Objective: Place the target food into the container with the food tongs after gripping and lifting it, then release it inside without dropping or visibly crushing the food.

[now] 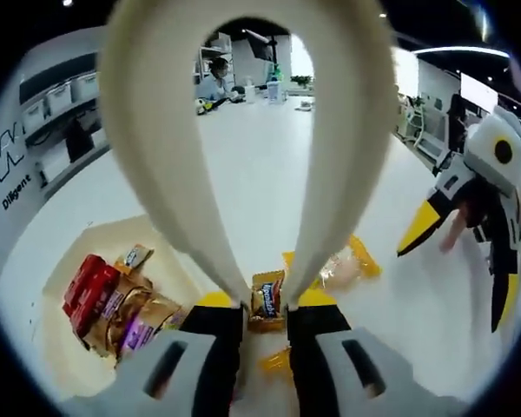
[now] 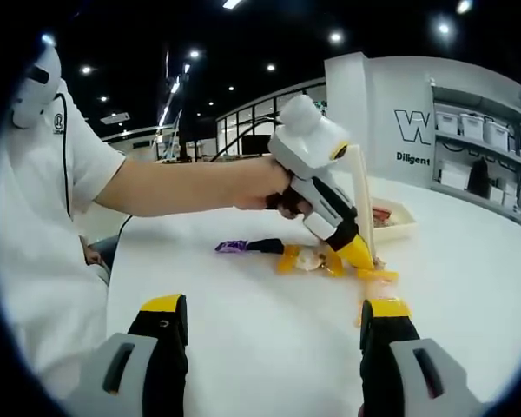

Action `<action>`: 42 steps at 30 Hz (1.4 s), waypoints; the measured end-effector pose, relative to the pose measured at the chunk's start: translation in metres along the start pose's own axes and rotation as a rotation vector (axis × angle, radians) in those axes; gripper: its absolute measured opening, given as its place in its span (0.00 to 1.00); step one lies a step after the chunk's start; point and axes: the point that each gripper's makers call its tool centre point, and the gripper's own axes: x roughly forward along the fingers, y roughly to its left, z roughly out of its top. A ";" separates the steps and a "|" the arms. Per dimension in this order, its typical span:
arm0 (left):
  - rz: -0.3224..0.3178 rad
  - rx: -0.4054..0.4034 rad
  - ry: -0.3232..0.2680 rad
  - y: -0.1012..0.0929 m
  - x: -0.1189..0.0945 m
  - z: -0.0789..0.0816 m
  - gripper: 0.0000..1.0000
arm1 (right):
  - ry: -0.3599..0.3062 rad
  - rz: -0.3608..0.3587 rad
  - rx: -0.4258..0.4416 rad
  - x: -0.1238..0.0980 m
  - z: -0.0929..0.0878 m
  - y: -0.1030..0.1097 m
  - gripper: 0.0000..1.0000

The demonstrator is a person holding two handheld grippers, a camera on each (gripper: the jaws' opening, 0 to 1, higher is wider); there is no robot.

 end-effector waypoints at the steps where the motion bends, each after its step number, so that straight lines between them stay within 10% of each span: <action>1: -0.003 -0.001 -0.002 0.000 -0.001 0.000 0.18 | -0.001 0.001 0.000 0.000 0.000 0.000 0.80; 18: -0.016 -0.001 -0.036 0.002 -0.046 0.001 0.18 | -0.009 -0.005 0.000 0.002 0.004 -0.001 0.81; 42: 0.079 -0.031 -0.057 0.055 -0.115 -0.013 0.18 | -0.007 0.004 -0.009 0.009 0.010 -0.001 0.81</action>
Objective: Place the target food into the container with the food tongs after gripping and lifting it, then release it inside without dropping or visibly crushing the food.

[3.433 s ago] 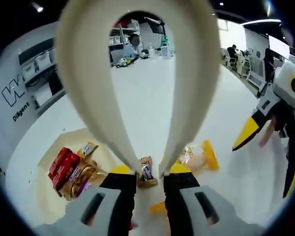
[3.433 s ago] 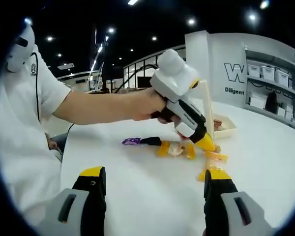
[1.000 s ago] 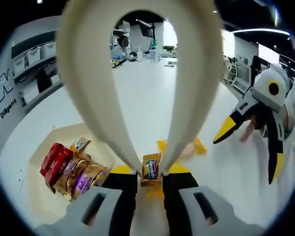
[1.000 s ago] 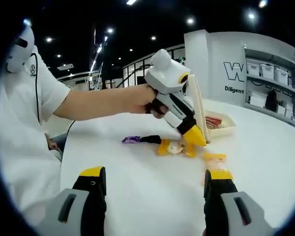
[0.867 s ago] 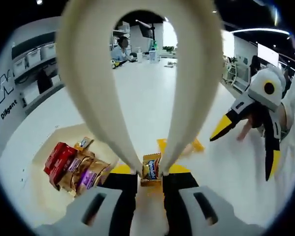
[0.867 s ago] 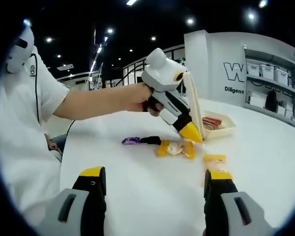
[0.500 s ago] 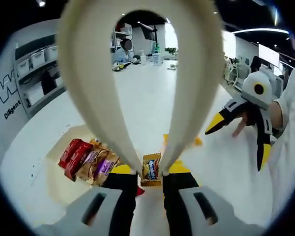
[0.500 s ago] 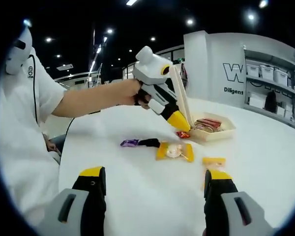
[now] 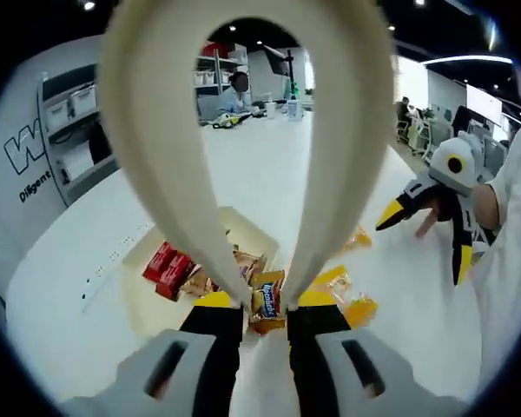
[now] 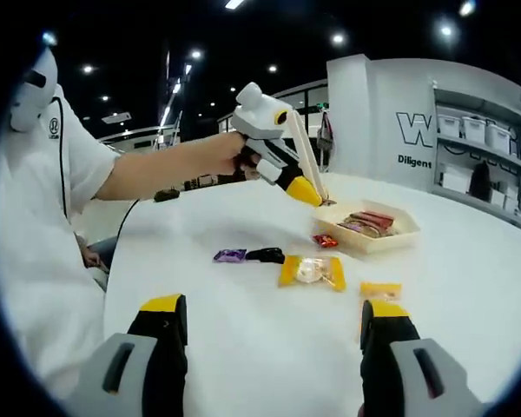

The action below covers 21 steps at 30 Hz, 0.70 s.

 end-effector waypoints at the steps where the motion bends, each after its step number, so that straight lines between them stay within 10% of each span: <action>1: 0.004 -0.001 0.000 0.002 -0.001 0.000 0.18 | 0.001 0.000 0.000 0.000 0.000 0.000 0.81; 21: 0.093 -0.019 -0.009 0.066 0.005 0.003 0.18 | 0.012 -0.007 0.009 -0.002 -0.005 -0.002 0.81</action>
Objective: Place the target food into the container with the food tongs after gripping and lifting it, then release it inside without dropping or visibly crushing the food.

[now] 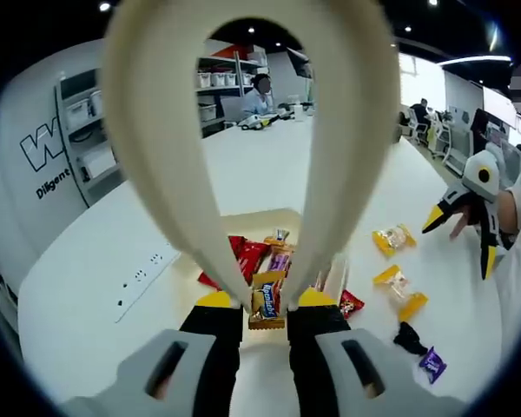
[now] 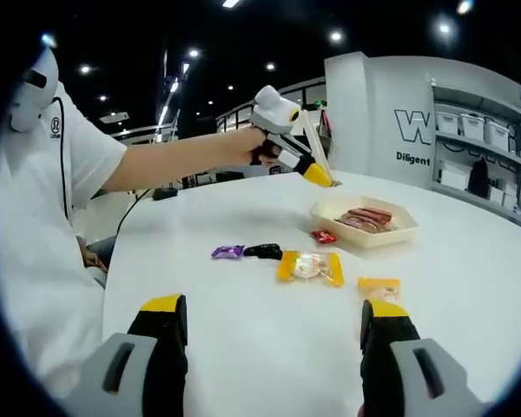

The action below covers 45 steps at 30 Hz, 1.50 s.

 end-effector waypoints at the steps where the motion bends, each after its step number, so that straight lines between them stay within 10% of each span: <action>1: 0.000 0.002 0.001 0.001 0.002 0.000 0.18 | 0.001 0.000 0.000 0.000 0.000 0.000 0.81; 45: -0.041 0.040 0.117 0.032 0.043 -0.034 0.18 | 0.006 -0.011 0.011 -0.003 -0.005 -0.003 0.80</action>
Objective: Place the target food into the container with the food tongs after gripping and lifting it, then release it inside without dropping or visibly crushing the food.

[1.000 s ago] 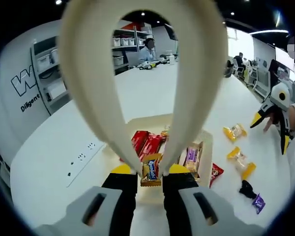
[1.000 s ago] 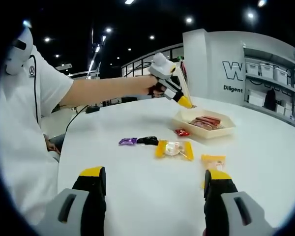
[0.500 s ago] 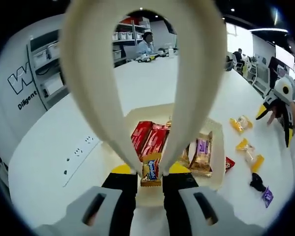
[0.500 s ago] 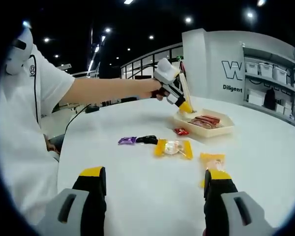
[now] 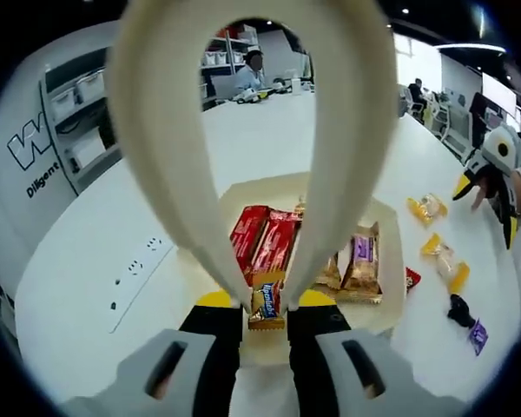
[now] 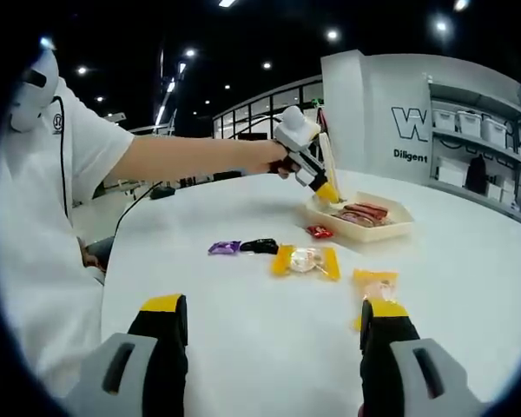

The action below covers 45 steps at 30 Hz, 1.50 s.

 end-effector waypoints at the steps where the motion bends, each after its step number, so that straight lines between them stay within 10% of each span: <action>1: -0.001 0.003 0.005 0.000 0.001 -0.001 0.18 | 0.000 0.000 0.000 0.000 0.000 0.000 0.80; 45: 0.027 -0.008 0.015 0.008 -0.002 -0.004 0.20 | -0.002 0.002 -0.009 0.000 0.004 -0.001 0.81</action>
